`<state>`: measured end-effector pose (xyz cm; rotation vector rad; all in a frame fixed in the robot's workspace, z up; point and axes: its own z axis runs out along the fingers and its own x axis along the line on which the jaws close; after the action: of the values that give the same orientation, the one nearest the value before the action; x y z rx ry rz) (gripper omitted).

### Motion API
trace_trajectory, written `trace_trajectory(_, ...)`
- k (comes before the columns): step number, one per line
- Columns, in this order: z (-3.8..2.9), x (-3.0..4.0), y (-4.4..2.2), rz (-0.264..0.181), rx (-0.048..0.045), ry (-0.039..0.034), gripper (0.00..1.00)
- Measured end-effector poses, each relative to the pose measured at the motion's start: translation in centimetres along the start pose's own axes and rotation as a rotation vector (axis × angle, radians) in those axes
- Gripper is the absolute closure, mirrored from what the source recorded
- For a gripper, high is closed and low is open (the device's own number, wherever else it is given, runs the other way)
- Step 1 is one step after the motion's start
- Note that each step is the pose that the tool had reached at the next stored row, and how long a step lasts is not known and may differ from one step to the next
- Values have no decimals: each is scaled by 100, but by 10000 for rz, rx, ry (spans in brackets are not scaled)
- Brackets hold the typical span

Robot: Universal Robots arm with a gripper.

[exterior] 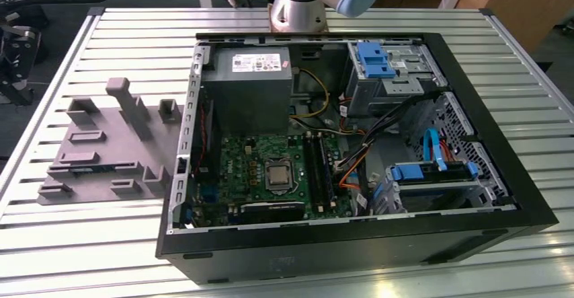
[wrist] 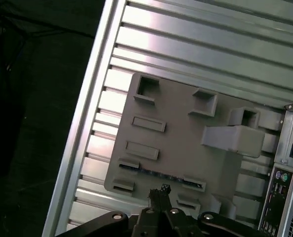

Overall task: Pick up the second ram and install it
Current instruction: 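Pick up the second ram and move it above second insertion slot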

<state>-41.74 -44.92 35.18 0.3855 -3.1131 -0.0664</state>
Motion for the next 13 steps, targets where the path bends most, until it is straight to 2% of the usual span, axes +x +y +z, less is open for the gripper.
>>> trace_trajectory(13,12,4,0,-2269,-3,96,89)
